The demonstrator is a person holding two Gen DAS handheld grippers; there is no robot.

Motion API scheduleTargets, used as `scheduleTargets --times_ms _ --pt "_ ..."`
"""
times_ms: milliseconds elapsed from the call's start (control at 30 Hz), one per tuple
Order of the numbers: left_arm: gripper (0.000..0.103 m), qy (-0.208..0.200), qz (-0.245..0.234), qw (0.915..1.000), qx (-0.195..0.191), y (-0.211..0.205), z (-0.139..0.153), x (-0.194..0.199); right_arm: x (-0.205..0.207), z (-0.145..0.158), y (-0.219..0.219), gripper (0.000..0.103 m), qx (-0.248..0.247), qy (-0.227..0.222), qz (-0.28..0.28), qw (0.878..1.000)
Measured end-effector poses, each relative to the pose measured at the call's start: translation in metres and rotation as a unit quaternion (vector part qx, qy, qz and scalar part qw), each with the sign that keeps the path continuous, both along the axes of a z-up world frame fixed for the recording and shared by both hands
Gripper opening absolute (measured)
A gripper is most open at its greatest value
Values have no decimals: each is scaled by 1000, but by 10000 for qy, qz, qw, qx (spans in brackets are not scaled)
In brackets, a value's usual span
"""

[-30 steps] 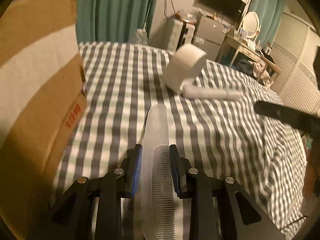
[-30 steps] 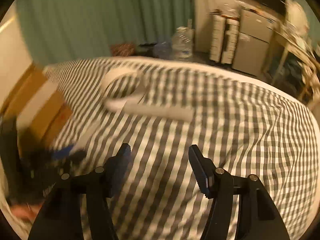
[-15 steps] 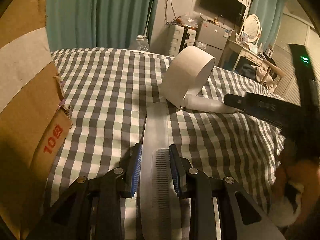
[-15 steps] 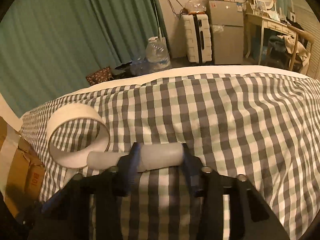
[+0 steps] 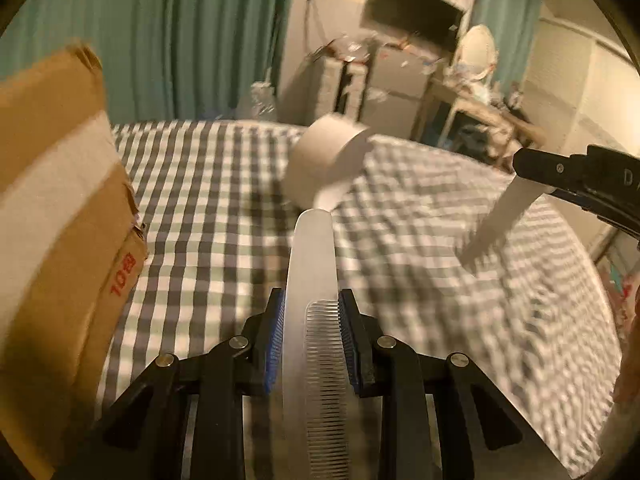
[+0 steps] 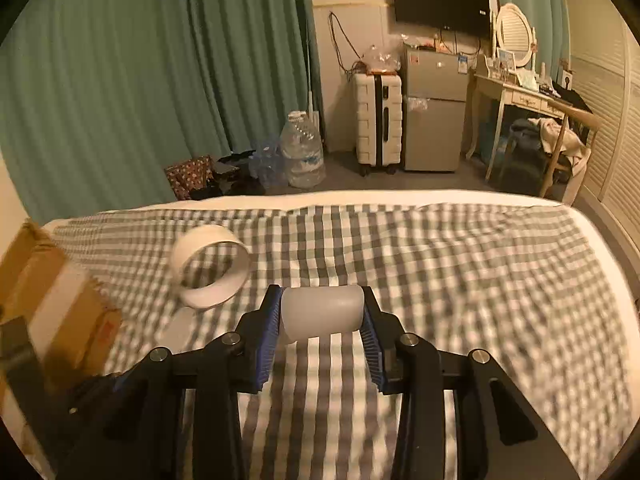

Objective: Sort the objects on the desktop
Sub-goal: 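Hold comb with left tool while right tool grasps white tube, then drop comb into cardboard box with left tool while right tool drops white tube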

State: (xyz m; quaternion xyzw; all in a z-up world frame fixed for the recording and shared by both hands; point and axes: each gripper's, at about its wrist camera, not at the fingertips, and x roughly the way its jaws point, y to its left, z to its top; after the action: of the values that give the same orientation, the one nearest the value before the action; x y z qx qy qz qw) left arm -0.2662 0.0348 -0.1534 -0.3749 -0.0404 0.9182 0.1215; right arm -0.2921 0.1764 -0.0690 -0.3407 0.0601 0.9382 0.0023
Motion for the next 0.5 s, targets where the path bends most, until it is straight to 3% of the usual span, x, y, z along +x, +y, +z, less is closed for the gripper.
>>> scheduleTargets --times_ms 100,267,433,500 --pt "27 281 -244 9978 543 -11 30 25 39 35 -14 37 425 132 167 9989" --pt "27 607 -155 9963 596 -41 101 63 83 82 -41 37 668 453 365 9961" --pt "27 524 32 9965 654 -99 169 81 108 123 -93 38 559 810 789 9920" --pt "27 336 43 9991 266 -113 181 77 114 136 -125 38 364 894 1084 9894"
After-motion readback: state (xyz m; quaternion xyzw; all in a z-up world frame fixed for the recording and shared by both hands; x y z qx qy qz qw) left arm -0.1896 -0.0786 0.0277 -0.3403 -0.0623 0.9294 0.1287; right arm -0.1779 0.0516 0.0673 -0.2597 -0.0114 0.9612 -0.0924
